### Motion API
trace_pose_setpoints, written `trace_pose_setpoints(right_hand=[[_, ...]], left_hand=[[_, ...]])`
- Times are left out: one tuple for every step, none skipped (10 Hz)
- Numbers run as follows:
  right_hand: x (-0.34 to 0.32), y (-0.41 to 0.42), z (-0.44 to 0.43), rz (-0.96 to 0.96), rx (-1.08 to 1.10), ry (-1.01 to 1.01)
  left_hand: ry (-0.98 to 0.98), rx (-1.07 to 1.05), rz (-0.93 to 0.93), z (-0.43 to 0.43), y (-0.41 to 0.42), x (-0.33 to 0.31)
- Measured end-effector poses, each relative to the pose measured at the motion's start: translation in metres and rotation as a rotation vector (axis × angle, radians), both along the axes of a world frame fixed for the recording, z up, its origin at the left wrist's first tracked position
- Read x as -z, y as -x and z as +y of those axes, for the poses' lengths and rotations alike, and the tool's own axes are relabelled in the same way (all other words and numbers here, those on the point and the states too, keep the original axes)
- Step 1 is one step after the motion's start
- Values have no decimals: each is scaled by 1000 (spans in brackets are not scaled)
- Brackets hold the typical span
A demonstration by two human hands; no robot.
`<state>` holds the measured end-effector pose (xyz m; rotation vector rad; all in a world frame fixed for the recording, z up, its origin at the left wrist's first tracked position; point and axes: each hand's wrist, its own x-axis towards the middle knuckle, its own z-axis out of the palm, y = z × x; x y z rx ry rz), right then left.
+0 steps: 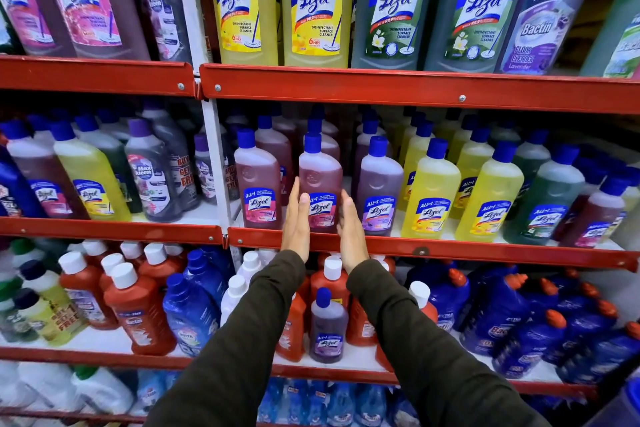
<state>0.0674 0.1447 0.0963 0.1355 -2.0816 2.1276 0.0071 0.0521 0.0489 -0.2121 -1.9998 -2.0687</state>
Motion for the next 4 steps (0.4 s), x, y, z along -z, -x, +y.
trace_pose_setpoints(right_hand=[[42, 37, 14, -26, 47, -38], [37, 34, 9, -38, 60, -63], [34, 17, 11, 92, 199, -186], [22, -1, 32, 365, 415, -106]], left_hand=[[13, 22, -1, 0, -3, -2], [10, 32, 10, -1, 3, 3], [76, -133, 100, 5, -7, -1], [189, -321, 328, 11, -11, -5]])
